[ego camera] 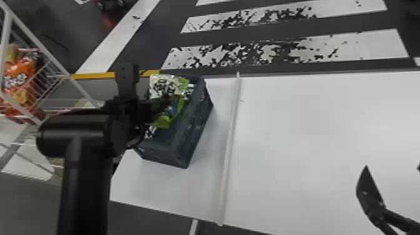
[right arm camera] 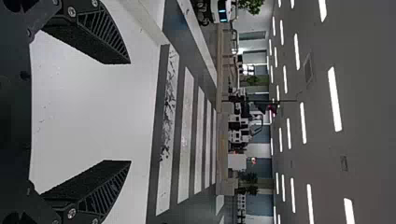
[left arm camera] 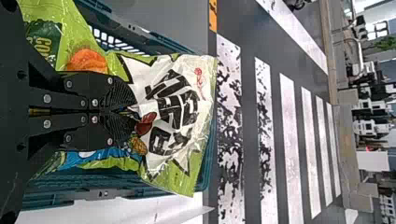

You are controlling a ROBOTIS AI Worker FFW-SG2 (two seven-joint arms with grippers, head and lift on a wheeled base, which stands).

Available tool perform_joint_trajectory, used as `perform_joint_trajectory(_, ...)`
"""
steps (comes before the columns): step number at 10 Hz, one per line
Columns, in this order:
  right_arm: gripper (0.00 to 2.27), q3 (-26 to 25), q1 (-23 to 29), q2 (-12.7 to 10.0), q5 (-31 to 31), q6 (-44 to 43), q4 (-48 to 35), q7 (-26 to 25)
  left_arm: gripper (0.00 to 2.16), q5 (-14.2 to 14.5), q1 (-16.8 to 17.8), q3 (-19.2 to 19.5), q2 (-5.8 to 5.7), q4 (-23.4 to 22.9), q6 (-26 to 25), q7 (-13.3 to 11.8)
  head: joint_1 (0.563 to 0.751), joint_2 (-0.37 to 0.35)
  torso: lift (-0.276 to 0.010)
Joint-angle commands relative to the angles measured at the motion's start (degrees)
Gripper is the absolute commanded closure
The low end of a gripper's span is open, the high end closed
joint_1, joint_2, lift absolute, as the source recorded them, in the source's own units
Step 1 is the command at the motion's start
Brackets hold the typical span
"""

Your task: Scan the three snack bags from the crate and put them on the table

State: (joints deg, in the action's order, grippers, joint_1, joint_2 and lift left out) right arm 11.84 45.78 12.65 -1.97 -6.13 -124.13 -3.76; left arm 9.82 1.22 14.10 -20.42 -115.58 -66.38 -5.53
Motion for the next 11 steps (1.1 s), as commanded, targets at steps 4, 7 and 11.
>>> perform_joint_trajectory(4,0.13,-1.21,-0.96,-0.26,-0.05,0.30,0.03,-0.01,1.88,11.10,-4.83,5.15,3.01,-16.60,-5.48,-1.86,0.695,0.331,-0.094)
perform_joint_trajectory(7,0.13,-5.16,-2.54,-0.26,-1.89,1.88,0.03,0.07,1.88,11.98,-6.50,-0.91,8.64,-21.70,-7.24,-5.46,0.695,0.205,-0.094)
perform_joint_trajectory(11,0.13,-11.76,-6.94,-1.23,-6.90,7.33,0.38,0.25,1.88,8.81,-8.08,-13.83,14.97,-20.47,-8.11,-10.64,0.695,-0.070,-0.094)
